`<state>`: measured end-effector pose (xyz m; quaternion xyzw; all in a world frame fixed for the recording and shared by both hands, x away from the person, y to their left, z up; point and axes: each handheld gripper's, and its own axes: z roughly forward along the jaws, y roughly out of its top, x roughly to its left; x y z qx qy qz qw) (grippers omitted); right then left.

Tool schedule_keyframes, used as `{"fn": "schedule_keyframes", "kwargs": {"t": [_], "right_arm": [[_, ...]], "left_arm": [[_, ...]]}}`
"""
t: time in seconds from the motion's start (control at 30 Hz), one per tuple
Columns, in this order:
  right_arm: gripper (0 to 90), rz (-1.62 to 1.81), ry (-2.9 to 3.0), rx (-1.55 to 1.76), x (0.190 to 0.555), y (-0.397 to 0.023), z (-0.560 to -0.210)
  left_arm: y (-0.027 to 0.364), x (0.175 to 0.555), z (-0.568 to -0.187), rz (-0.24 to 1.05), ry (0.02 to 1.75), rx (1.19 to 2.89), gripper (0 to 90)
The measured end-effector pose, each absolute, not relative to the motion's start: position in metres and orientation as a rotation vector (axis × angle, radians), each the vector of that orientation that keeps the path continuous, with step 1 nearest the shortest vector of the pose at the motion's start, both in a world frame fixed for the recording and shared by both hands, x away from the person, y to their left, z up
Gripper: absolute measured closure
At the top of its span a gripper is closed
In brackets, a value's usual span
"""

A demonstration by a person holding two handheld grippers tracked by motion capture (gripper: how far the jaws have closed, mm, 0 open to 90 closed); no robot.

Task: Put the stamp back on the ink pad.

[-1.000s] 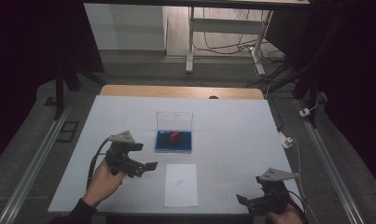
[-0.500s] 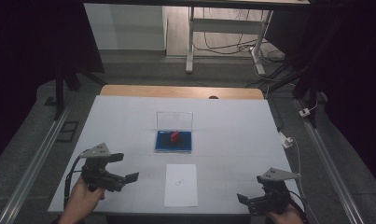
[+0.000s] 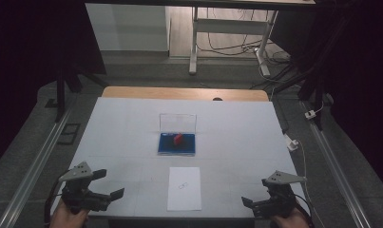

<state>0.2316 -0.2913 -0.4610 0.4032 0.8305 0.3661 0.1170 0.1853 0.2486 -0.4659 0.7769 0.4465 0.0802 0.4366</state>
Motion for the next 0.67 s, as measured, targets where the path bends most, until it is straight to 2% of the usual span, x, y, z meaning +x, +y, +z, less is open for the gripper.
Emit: {"fn": "schedule_keyframes", "kwargs": {"t": [0.37, 0.67], "right_arm": [[0.0, 1.060, 2.435, 1.176, 0.231, -0.290, -0.461], [0.0, 1.042, 2.429, 1.199, 0.232, -0.291, -0.462]], "left_arm": [[0.261, 0.174, -0.478, 0.243, 1.190, 1.992, 0.0], [0.262, 0.173, -0.478, 0.231, 1.212, 2.016, 0.7]]}}
